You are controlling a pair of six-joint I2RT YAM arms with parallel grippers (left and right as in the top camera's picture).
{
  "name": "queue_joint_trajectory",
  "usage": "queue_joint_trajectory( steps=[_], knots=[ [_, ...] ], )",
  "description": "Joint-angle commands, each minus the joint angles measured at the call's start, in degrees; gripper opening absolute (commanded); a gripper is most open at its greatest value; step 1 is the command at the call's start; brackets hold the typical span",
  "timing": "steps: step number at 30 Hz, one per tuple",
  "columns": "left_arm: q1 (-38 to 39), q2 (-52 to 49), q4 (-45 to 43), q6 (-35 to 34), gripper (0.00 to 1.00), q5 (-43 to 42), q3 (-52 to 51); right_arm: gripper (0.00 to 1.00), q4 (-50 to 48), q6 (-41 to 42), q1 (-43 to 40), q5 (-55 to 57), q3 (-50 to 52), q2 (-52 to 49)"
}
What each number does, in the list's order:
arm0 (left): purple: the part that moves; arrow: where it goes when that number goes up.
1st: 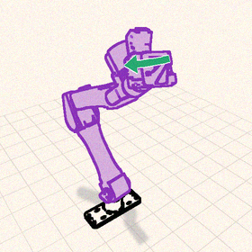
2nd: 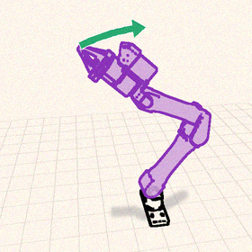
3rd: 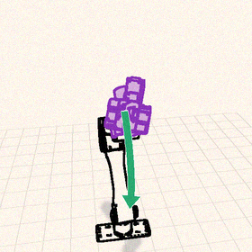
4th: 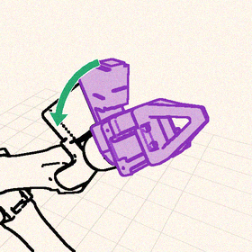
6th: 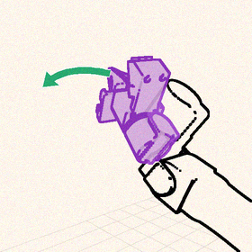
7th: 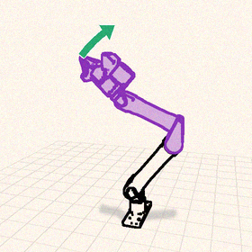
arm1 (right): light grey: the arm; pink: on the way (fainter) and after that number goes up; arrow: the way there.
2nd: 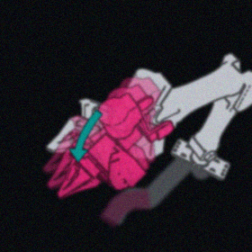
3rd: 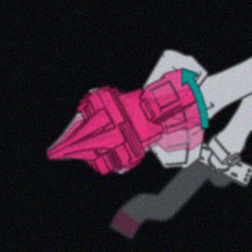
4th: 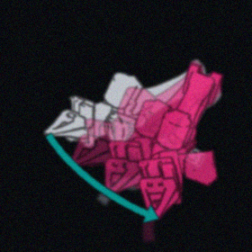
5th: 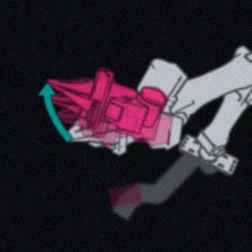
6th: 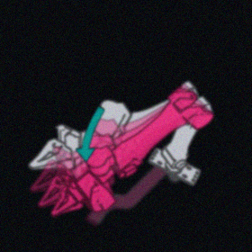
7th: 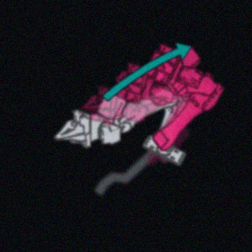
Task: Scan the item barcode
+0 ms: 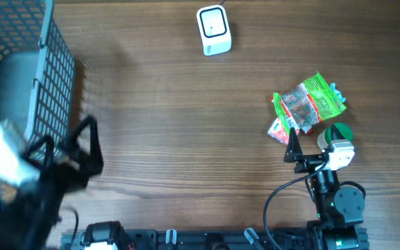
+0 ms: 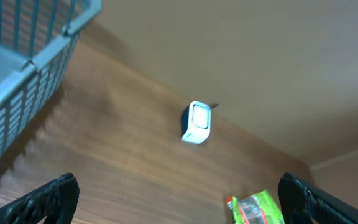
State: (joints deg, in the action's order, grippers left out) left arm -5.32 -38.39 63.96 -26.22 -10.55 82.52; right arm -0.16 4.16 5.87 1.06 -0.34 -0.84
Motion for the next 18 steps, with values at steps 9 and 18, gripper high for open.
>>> queue_joint_trajectory(
  steps=[9,18],
  knots=[
    [-0.33,23.52,0.17,0.50,1.00,1.57,-15.89,1.00,-0.20,-0.98,0.28,-1.14,0.04,0.63],
    [-0.33,37.97,-8.28,0.48,1.00,2.95,-33.79,1.00,-0.20,-0.98,0.28,-1.14,0.04,0.63]
  ],
)
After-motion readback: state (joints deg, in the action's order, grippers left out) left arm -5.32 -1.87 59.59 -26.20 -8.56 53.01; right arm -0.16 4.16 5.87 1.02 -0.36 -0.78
